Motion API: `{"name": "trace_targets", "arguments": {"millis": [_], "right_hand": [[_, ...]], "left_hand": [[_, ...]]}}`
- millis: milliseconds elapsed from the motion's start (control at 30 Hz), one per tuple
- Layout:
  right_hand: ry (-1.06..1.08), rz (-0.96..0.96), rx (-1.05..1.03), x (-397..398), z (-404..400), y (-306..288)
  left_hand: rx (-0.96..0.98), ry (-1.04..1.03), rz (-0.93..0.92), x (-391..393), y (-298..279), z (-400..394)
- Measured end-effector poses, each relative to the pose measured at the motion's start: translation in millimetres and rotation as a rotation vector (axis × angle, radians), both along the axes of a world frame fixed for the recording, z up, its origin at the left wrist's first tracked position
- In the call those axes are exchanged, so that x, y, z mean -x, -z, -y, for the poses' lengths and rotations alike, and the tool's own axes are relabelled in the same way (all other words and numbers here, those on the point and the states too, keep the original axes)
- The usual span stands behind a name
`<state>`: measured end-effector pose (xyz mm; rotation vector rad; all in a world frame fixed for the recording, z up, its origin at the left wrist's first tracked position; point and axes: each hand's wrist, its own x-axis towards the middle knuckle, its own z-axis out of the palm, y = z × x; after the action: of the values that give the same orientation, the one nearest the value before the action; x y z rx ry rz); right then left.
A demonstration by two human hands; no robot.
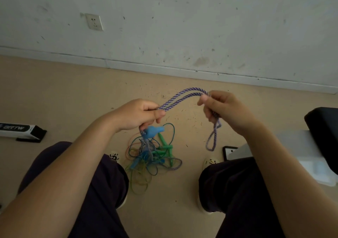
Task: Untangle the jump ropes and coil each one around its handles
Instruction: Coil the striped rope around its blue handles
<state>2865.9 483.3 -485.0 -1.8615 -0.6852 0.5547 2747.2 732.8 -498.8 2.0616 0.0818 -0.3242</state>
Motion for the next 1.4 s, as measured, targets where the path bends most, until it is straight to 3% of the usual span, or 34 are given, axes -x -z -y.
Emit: {"name": "trace_targets", "arguments": {"millis": [100,300,567,800,1067,1267,1400], "right_hand": [[-0.092,-0.056,0.029,14,-11,3],[-0.265,-0.125,0.11,26,-25,6],[-0.012,-0.069,-0.142,11,-18,11],[0.153,-0.045,-0.152,0,-10,10],[-0.123,-0.097,-0.001,14,-10,1],[-0.094,-0.111,0.025,22,-24,4],[0.01,-0.054,-0.082,16,-21,3]], "left_hand": [[0.18,0.025,-0.001,1,-2,16],[0.191,0.084,-0.034,-1,4,28],[0.057,0.011,-0.041,-4,2,15],[0.213,-0.05,-0.037,-1,-3,10],[0.416,-0.098,-0.011,3,-8,11],[0.408,-0.064,-0.037,1,-4,18],[0.384,-0.066,-0.047,0,-5,14]]}}
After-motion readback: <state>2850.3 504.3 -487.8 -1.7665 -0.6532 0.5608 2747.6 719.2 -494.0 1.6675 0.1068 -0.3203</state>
